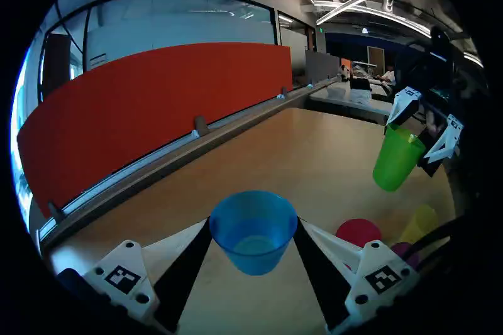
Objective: Pour water
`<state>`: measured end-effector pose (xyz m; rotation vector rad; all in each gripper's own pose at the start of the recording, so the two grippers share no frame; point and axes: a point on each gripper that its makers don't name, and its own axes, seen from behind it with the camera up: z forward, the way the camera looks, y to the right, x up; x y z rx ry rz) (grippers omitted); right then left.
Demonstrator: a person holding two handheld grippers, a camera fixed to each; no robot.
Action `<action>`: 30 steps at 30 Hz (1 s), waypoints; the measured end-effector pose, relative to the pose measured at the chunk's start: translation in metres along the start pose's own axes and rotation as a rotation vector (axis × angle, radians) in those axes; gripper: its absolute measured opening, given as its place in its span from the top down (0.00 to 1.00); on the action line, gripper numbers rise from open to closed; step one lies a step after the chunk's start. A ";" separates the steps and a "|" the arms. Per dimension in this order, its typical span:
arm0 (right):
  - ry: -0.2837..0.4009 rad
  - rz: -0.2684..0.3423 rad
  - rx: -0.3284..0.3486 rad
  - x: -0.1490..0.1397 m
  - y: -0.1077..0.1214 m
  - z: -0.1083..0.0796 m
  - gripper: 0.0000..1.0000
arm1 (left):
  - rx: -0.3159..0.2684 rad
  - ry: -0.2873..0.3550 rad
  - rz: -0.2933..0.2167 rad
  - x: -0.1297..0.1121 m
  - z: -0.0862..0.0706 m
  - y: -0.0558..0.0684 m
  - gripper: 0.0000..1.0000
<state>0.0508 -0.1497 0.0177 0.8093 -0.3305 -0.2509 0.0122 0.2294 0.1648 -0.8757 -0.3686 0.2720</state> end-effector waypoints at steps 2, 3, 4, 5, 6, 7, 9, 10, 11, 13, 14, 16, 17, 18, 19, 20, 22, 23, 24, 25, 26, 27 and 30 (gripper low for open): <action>0.009 -0.002 -0.003 0.003 -0.001 -0.001 0.06 | 0.009 0.007 -0.001 0.003 -0.006 -0.001 0.11; 0.014 -0.002 -0.004 0.005 -0.001 -0.001 0.06 | 0.013 0.010 -0.001 0.005 -0.009 -0.001 0.11; 0.020 -0.002 -0.006 0.006 -0.002 -0.002 0.06 | 0.017 0.013 -0.002 0.006 -0.011 -0.001 0.11; 0.026 -0.002 -0.007 0.008 -0.002 -0.002 0.06 | 0.021 0.016 -0.002 0.008 -0.015 -0.001 0.11; 0.032 -0.001 -0.008 0.010 -0.002 -0.003 0.06 | 0.024 0.018 -0.002 0.009 -0.017 -0.001 0.11; 0.038 0.000 -0.008 0.011 -0.003 -0.003 0.06 | 0.027 0.020 -0.002 0.010 -0.020 0.000 0.11; 0.050 0.003 -0.009 0.015 -0.003 -0.005 0.07 | 0.032 0.026 -0.003 0.012 -0.026 0.001 0.11; 0.056 0.004 -0.011 0.017 -0.004 -0.005 0.07 | 0.035 0.029 -0.003 0.013 -0.028 0.001 0.11; 0.062 0.005 -0.012 0.019 -0.004 -0.006 0.06 | 0.038 0.034 -0.003 0.015 -0.031 0.001 0.11; 0.076 0.006 -0.016 0.023 -0.004 -0.008 0.06 | 0.043 0.041 -0.005 0.017 -0.037 0.002 0.12; 0.084 0.006 -0.019 0.026 -0.004 -0.009 0.06 | 0.046 0.046 -0.007 0.019 -0.041 0.002 0.12; 0.099 0.006 -0.022 0.030 -0.004 -0.011 0.06 | 0.050 0.055 -0.009 0.021 -0.047 0.003 0.11; 0.107 0.007 -0.023 0.032 -0.004 -0.012 0.06 | 0.052 0.060 -0.011 0.022 -0.050 0.004 0.11; 0.113 0.007 -0.024 0.034 -0.004 -0.013 0.06 | 0.054 0.064 -0.012 0.023 -0.053 0.005 0.11; 0.118 0.008 -0.026 0.036 -0.003 -0.014 0.06 | 0.056 0.066 -0.012 0.024 -0.056 0.005 0.11; 0.124 0.008 -0.028 0.038 -0.003 -0.015 0.06 | 0.059 0.069 -0.013 0.024 -0.059 0.006 0.11; 0.132 0.009 -0.031 0.040 -0.003 -0.016 0.06 | 0.064 0.074 -0.012 0.026 -0.064 0.007 0.11; 0.136 0.010 -0.032 0.041 -0.003 -0.016 0.06 | 0.066 0.077 -0.011 0.026 -0.066 0.008 0.11; 0.139 0.010 -0.032 0.042 -0.003 -0.017 0.06 | 0.068 0.079 -0.009 0.027 -0.069 0.009 0.11; 0.142 0.010 -0.032 0.043 -0.003 -0.017 0.06 | 0.070 0.080 -0.008 0.027 -0.071 0.009 0.11; 0.145 0.010 -0.032 0.044 -0.003 -0.017 0.06 | 0.072 0.082 -0.006 0.028 -0.073 0.009 0.11; 0.147 0.010 -0.032 0.045 -0.003 -0.017 0.06 | 0.073 0.084 -0.006 0.029 -0.075 0.010 0.11; 0.149 0.011 -0.032 0.046 -0.003 -0.018 0.06 | 0.075 0.094 -0.010 0.033 -0.082 0.011 0.11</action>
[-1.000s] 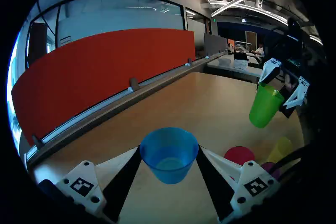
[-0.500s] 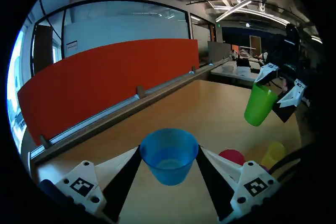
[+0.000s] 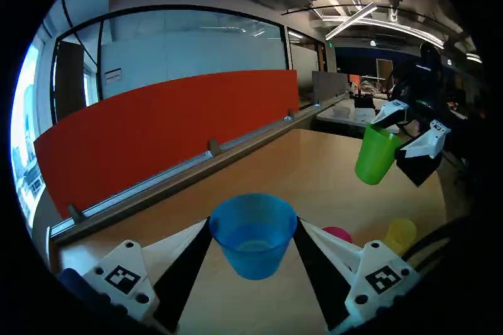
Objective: Pour water
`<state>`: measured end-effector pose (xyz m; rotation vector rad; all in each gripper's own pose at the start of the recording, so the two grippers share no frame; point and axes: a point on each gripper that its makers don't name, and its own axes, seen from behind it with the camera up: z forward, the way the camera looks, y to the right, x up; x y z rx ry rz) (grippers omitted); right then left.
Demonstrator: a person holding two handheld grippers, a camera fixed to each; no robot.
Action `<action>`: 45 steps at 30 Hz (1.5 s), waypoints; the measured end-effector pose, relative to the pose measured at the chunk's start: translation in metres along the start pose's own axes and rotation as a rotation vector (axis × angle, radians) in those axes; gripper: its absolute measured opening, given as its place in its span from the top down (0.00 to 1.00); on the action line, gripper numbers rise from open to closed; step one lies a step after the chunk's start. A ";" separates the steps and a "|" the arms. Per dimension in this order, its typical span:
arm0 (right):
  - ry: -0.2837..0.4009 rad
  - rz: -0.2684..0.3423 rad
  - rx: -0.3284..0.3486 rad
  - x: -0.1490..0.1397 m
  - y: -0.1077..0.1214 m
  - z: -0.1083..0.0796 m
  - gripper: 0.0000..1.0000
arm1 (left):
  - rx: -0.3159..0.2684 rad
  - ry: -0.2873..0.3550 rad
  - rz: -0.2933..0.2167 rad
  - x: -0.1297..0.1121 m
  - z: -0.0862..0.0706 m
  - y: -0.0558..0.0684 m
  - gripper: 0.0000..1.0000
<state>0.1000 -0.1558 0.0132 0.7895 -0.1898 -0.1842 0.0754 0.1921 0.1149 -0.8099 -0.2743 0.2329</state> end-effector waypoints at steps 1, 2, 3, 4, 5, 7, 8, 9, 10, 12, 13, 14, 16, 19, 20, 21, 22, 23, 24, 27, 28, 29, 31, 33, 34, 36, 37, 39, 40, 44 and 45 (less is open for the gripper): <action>0.001 -0.001 -0.001 0.000 0.000 0.000 0.06 | 0.001 0.004 -0.003 0.001 -0.002 0.000 0.11; 0.002 -0.002 -0.001 0.001 0.000 0.000 0.06 | 0.002 0.008 -0.006 0.003 -0.004 0.000 0.11; 0.005 -0.002 -0.002 0.002 0.000 0.001 0.06 | 0.003 0.012 -0.009 0.004 -0.006 0.000 0.11; 0.009 -0.003 -0.003 0.003 0.000 0.001 0.06 | 0.004 0.015 -0.012 0.005 -0.007 -0.001 0.11; 0.013 -0.003 -0.003 0.005 0.000 0.001 0.06 | 0.006 0.019 -0.016 0.006 -0.009 -0.001 0.11; 0.022 -0.003 -0.004 0.008 0.000 0.001 0.06 | 0.011 0.023 -0.019 0.006 -0.012 -0.002 0.11; 0.026 -0.002 -0.004 0.010 0.000 0.001 0.06 | 0.013 0.025 -0.021 0.007 -0.013 -0.002 0.11; 0.031 -0.002 -0.004 0.011 0.000 0.001 0.06 | 0.015 0.027 -0.021 0.007 -0.014 -0.003 0.11; 0.035 -0.002 -0.003 0.012 0.000 0.002 0.06 | 0.016 0.028 -0.020 0.007 -0.016 -0.003 0.11; 0.044 -0.002 -0.003 0.015 0.000 0.002 0.06 | 0.018 0.029 -0.019 0.007 -0.018 -0.002 0.11; 0.048 -0.002 -0.004 0.016 0.000 0.002 0.06 | 0.018 0.030 -0.019 0.007 -0.019 -0.002 0.11; 0.052 -0.002 -0.006 0.018 0.001 0.002 0.06 | 0.018 0.031 -0.019 0.007 -0.020 -0.001 0.11; 0.061 0.000 -0.007 0.021 0.001 0.003 0.06 | 0.017 0.034 -0.020 0.008 -0.022 0.000 0.11; 0.074 0.005 -0.009 0.025 0.002 0.003 0.06 | 0.016 0.040 -0.022 0.010 -0.024 0.001 0.11; 0.079 0.007 -0.011 0.027 0.003 0.003 0.06 | 0.015 0.041 -0.022 0.011 -0.025 0.002 0.11; 0.084 0.009 -0.012 0.028 0.003 0.003 0.06 | 0.015 0.043 -0.023 0.011 -0.026 0.002 0.11; 0.089 0.010 -0.012 0.029 0.003 0.003 0.06 | 0.016 0.045 -0.024 0.012 -0.027 0.003 0.11; 0.094 0.012 -0.013 0.031 0.003 0.003 0.06 | 0.016 0.047 -0.025 0.012 -0.027 0.003 0.11; 0.099 0.013 -0.014 0.033 0.003 0.003 0.06 | 0.016 0.049 -0.026 0.012 -0.028 0.003 0.11; 0.112 0.017 -0.016 0.037 0.002 0.003 0.06 | 0.016 0.055 -0.033 0.014 -0.029 0.003 0.11; 0.116 0.017 -0.017 0.038 0.002 0.003 0.06 | 0.017 0.056 -0.035 0.014 -0.030 0.003 0.11; 0.121 0.017 -0.018 0.040 0.002 0.003 0.06 | 0.018 0.058 -0.038 0.015 -0.031 0.003 0.11; 0.128 0.017 -0.021 0.042 0.003 0.004 0.06 | 0.018 0.062 -0.042 0.015 -0.032 0.003 0.11; 0.135 0.017 -0.023 0.044 0.003 0.004 0.06 | 0.018 0.066 -0.045 0.016 -0.034 0.003 0.11; 0.139 0.016 -0.022 0.045 0.003 0.005 0.06 | 0.018 0.069 -0.047 0.017 -0.034 0.004 0.11; 0.147 0.014 -0.023 0.047 0.003 0.005 0.06 | 0.018 0.073 -0.049 0.018 -0.036 0.004 0.11; 0.150 0.012 -0.023 0.048 0.002 0.005 0.06 | 0.018 0.075 -0.051 0.018 -0.036 0.005 0.11; 0.157 0.009 -0.025 0.050 0.002 0.006 0.06 | 0.018 0.080 -0.056 0.020 -0.037 0.005 0.11; 0.160 0.007 -0.026 0.051 0.003 0.006 0.06 | 0.019 0.083 -0.058 0.020 -0.038 0.005 0.11; 0.170 -0.003 -0.028 0.055 0.004 0.007 0.06 | 0.020 0.101 -0.069 0.025 -0.041 0.004 0.11; 0.172 -0.005 -0.028 0.055 0.004 0.007 0.06 | 0.021 0.106 -0.072 0.026 -0.042 0.004 0.11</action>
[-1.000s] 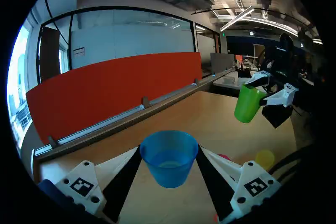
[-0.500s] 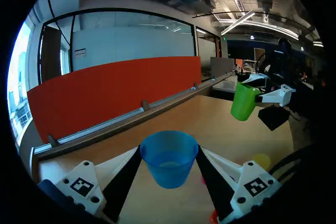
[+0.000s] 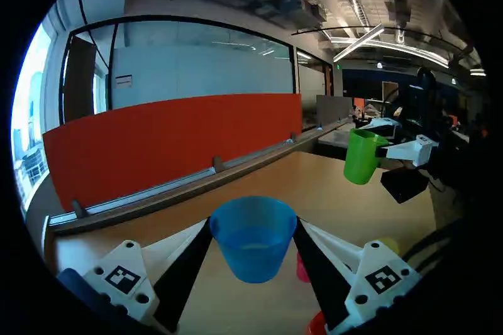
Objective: Pour water
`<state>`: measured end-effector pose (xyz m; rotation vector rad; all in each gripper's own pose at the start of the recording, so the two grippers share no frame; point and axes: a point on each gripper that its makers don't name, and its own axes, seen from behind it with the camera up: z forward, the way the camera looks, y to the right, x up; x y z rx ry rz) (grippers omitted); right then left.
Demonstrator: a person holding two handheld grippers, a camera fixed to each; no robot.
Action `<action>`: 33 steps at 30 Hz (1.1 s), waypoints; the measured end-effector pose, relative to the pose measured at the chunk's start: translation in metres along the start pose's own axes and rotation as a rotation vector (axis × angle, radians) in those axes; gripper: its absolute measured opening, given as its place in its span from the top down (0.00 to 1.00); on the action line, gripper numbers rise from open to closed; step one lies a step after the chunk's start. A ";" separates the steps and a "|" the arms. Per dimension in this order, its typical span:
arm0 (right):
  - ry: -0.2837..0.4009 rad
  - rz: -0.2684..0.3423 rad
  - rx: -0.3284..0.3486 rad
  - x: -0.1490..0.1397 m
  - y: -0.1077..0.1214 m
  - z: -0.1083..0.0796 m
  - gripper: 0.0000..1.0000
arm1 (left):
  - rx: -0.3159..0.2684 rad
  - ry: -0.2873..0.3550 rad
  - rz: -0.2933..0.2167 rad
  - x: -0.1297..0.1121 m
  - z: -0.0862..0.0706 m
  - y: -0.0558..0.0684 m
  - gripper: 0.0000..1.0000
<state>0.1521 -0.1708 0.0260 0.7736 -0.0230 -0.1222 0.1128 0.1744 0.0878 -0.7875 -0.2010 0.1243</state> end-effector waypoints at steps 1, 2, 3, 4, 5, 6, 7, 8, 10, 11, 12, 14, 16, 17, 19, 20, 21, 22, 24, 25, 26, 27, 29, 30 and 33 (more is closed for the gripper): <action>0.001 -0.002 0.001 0.001 0.000 0.000 0.06 | 0.000 0.005 -0.004 0.001 -0.001 0.000 0.11; 0.003 -0.004 0.001 0.001 0.000 0.001 0.06 | 0.001 0.010 -0.009 0.002 -0.002 0.000 0.11; 0.004 -0.005 0.002 0.002 0.000 0.001 0.06 | 0.001 0.014 -0.012 0.003 -0.002 0.001 0.11; 0.006 -0.007 0.002 0.003 0.000 0.001 0.06 | 0.000 0.018 -0.015 0.004 -0.003 0.001 0.11; 0.008 -0.009 0.002 0.004 0.000 0.002 0.06 | 0.000 0.022 -0.019 0.005 -0.004 0.002 0.11; 0.011 -0.010 0.003 0.005 0.000 0.002 0.06 | -0.001 0.026 -0.021 0.005 -0.005 0.002 0.11; 0.014 -0.011 0.003 0.006 -0.001 0.003 0.06 | -0.002 0.029 -0.023 0.006 -0.005 0.003 0.11; 0.017 -0.012 0.003 0.007 -0.001 0.003 0.06 | -0.003 0.033 -0.025 0.007 -0.006 0.004 0.11; 0.022 -0.012 0.003 0.008 -0.001 0.004 0.06 | -0.005 0.038 -0.028 0.008 -0.007 0.005 0.11; 0.024 -0.012 0.003 0.009 -0.001 0.004 0.06 | -0.006 0.041 -0.029 0.009 -0.008 0.005 0.11; 0.026 -0.012 0.002 0.010 -0.001 0.005 0.06 | -0.006 0.044 -0.030 0.009 -0.008 0.006 0.11; 0.027 -0.012 0.000 0.010 0.000 0.005 0.06 | -0.008 0.049 -0.035 0.011 -0.010 0.007 0.11; 0.028 -0.013 -0.003 0.011 0.001 0.006 0.06 | -0.009 0.054 -0.039 0.013 -0.011 0.008 0.11; 0.028 -0.014 -0.006 0.011 0.001 0.006 0.06 | -0.010 0.057 -0.041 0.014 -0.012 0.008 0.11; 0.029 -0.017 -0.008 0.011 0.002 0.006 0.06 | -0.011 0.061 -0.045 0.015 -0.012 0.009 0.11; 0.029 -0.019 -0.009 0.011 0.002 0.006 0.06 | -0.011 0.063 -0.047 0.015 -0.013 0.009 0.11; 0.029 -0.021 -0.009 0.011 0.002 0.007 0.06 | -0.011 0.065 -0.048 0.016 -0.013 0.009 0.11; 0.030 -0.023 -0.010 0.012 0.002 0.007 0.06 | -0.010 0.066 -0.050 0.016 -0.013 0.009 0.11; 0.031 -0.026 -0.010 0.012 0.002 0.007 0.06 | -0.009 0.069 -0.052 0.017 -0.014 0.009 0.11; 0.031 -0.027 -0.009 0.012 0.002 0.007 0.06 | -0.008 0.072 -0.052 0.018 -0.015 0.009 0.11; 0.031 -0.029 -0.008 0.013 0.001 0.007 0.06 | -0.008 0.074 -0.053 0.019 -0.015 0.010 0.11; 0.032 -0.030 -0.008 0.013 0.001 0.007 0.06 | -0.008 0.077 -0.054 0.020 -0.016 0.010 0.11; 0.032 -0.032 -0.008 0.014 0.001 0.008 0.06 | -0.010 0.085 -0.056 0.022 -0.017 0.011 0.11; 0.032 -0.033 -0.008 0.014 0.001 0.008 0.06 | -0.010 0.089 -0.057 0.023 -0.017 0.011 0.11; 0.030 -0.037 -0.006 0.015 0.000 0.009 0.06 | -0.012 0.098 -0.061 0.027 -0.019 0.012 0.11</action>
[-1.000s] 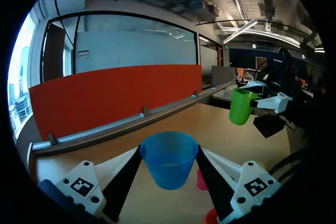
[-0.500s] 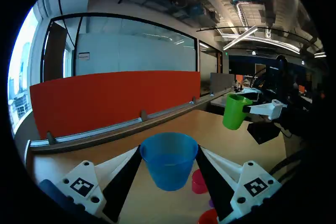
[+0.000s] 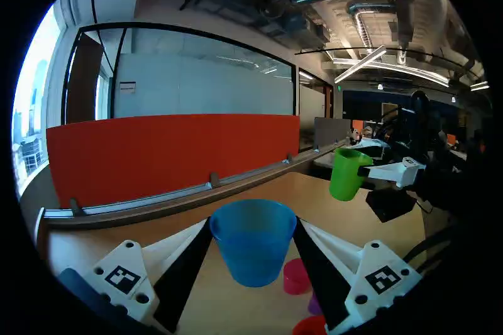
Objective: Pour water
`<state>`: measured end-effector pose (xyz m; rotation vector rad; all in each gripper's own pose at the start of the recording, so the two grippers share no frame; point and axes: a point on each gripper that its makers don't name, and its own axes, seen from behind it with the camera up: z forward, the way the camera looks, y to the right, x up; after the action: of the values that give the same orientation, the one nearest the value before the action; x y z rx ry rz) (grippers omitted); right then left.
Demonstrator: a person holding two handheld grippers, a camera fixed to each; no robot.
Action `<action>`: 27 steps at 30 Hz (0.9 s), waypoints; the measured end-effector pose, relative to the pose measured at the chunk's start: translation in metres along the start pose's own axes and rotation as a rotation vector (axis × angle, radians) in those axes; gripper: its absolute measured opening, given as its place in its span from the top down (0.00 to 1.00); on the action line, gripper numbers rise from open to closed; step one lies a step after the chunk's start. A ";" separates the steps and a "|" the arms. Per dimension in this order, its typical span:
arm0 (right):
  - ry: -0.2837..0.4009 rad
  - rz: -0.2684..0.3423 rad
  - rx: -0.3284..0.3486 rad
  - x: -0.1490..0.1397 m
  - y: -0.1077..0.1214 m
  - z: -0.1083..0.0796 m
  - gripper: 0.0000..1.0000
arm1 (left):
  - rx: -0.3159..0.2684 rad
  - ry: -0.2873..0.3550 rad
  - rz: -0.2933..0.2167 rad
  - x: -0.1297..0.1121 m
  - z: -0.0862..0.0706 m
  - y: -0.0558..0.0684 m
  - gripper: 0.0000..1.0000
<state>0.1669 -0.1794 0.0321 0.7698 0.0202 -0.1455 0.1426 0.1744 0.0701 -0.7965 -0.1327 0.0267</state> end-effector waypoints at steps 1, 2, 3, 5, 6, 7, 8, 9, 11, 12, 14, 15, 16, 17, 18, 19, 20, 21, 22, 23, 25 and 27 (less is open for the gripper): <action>-0.001 -0.001 0.001 0.000 -0.001 0.000 0.06 | 0.000 0.001 0.000 0.001 0.000 0.000 0.11; -0.002 -0.003 0.002 0.000 -0.001 0.001 0.06 | 0.000 0.002 0.000 0.001 -0.001 0.000 0.11; -0.002 -0.003 0.004 0.000 -0.002 0.001 0.06 | 0.000 0.003 0.000 0.002 -0.001 0.000 0.11; -0.003 -0.004 0.009 0.001 -0.003 0.002 0.06 | 0.003 0.004 0.004 0.003 -0.002 0.000 0.11; -0.004 -0.004 0.011 0.001 -0.003 0.002 0.06 | 0.003 0.005 0.006 0.003 -0.002 0.000 0.11; -0.004 -0.002 0.013 0.002 -0.004 0.002 0.06 | 0.004 0.007 0.007 0.004 -0.003 0.000 0.11; -0.005 0.000 0.014 0.003 -0.004 0.002 0.06 | 0.004 0.008 0.009 0.005 -0.003 0.001 0.11; -0.005 0.002 0.017 0.003 -0.005 0.001 0.06 | 0.004 0.009 0.010 0.006 -0.004 0.001 0.11; -0.008 0.007 0.022 0.004 -0.006 0.001 0.06 | 0.003 0.013 0.012 0.007 -0.005 0.001 0.12; -0.010 0.010 0.024 0.004 -0.006 0.001 0.06 | 0.003 0.015 0.014 0.008 -0.005 0.001 0.11; -0.016 0.015 0.027 0.003 -0.007 0.002 0.06 | 0.003 0.017 0.017 0.009 -0.007 0.002 0.11; -0.020 0.019 0.029 0.003 -0.008 0.002 0.06 | 0.003 0.018 0.019 0.010 -0.007 0.002 0.11; -0.023 0.022 0.032 0.003 -0.008 0.002 0.06 | 0.003 0.019 0.021 0.011 -0.008 0.002 0.11; -0.026 0.026 0.034 0.003 -0.009 0.002 0.06 | 0.004 0.020 0.023 0.011 -0.008 0.002 0.11; -0.029 0.030 0.038 0.004 -0.010 0.003 0.06 | 0.004 0.021 0.025 0.012 -0.009 0.002 0.11; -0.030 0.033 0.041 0.004 -0.011 0.003 0.06 | 0.004 0.023 0.025 0.012 -0.009 0.002 0.11; -0.032 0.036 0.045 0.005 -0.012 0.003 0.06 | 0.004 0.024 0.025 0.012 -0.010 0.003 0.11; -0.033 0.040 0.049 0.006 -0.013 0.003 0.06 | 0.003 0.026 0.026 0.013 -0.010 0.003 0.11; -0.034 0.043 0.051 0.007 -0.013 0.003 0.06 | 0.002 0.028 0.027 0.014 -0.011 0.003 0.11; -0.035 0.045 0.053 0.007 -0.014 0.003 0.06 | 0.002 0.030 0.027 0.015 -0.011 0.003 0.12; -0.039 0.052 0.058 0.008 -0.015 0.004 0.06 | 0.002 0.033 0.030 0.016 -0.012 0.003 0.11; -0.045 0.060 0.064 0.008 -0.016 0.004 0.06 | 0.003 0.035 0.034 0.018 -0.013 0.004 0.11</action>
<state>0.1720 -0.1947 0.0237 0.8299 -0.0501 -0.1065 0.1622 0.1690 0.0606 -0.7962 -0.0859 0.0451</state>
